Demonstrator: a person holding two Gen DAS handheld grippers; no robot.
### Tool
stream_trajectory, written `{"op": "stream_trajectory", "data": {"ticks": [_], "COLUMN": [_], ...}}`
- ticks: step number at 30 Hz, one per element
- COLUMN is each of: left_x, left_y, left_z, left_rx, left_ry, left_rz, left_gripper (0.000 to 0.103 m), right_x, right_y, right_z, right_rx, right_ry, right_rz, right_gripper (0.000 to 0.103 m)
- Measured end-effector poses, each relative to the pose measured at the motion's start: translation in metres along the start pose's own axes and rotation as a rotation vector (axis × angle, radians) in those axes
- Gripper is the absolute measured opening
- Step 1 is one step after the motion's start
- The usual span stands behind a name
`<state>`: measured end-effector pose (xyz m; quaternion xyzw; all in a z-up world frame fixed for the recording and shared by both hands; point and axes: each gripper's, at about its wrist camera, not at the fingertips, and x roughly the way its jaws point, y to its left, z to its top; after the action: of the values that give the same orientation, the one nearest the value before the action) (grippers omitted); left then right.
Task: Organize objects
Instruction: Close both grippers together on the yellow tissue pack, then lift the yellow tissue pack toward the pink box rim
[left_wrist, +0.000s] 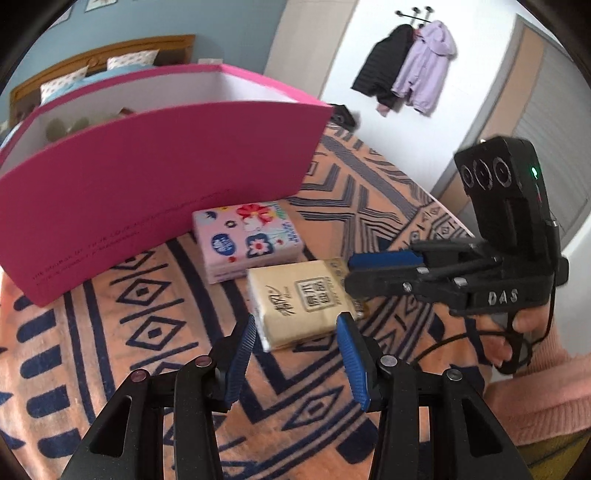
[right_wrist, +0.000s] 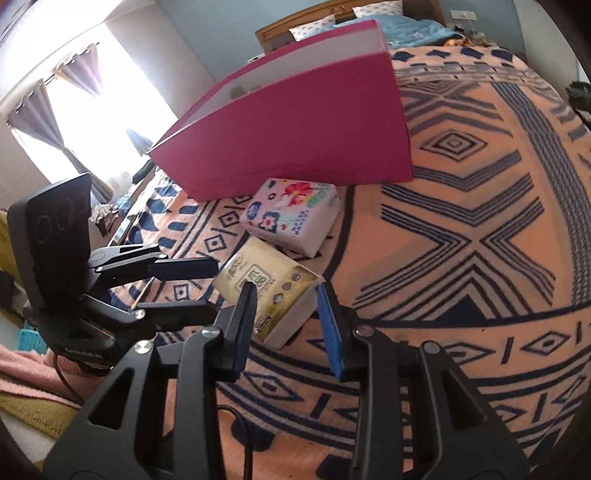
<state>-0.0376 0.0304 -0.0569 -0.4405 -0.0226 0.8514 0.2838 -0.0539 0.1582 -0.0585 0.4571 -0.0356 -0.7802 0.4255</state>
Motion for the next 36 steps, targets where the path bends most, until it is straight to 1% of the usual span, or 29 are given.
{"op": "stream_trajectory", "data": {"ticks": [3,4,5,8,16,25,36], "left_x": [0.005,0.007,0.007,0.005,-0.005,-0.019,-0.032], "left_y": [0.006,0.007,0.007,0.006,-0.003,-0.016,-0.02], "left_z": [0.001,0.001,0.0,0.0,0.001,0.008,0.018], "left_rx": [-0.024,-0.027,-0.031,-0.033,-0.025,0.014,0.033], "left_ry": [0.01,0.01,0.012,0.007,-0.015,-0.062,-0.11], "left_rz": [0.003,0.002,-0.009,-0.008,-0.017,0.0,0.032], "left_gripper": [0.045,0.037,0.035,0.033,0.033,0.033,0.033], "right_x": [0.007,0.01,0.011,0.011,0.002,-0.015,-0.026], "right_y": [-0.001,-0.001,-0.001,-0.001,0.006,0.016,0.023], "right_z": [-0.003,-0.004,-0.004,-0.004,-0.003,0.003,0.013], "right_rx": [0.019,0.021,0.023,0.03,0.013,-0.033,-0.079], "right_ry": [0.007,0.01,0.008,-0.001,-0.012,-0.057,-0.105], "right_rz": [0.018,0.02,0.022,0.03,0.026,0.009,-0.018], "right_gripper": [0.036,0.036,0.036,0.036,0.036,0.036,0.036]}}
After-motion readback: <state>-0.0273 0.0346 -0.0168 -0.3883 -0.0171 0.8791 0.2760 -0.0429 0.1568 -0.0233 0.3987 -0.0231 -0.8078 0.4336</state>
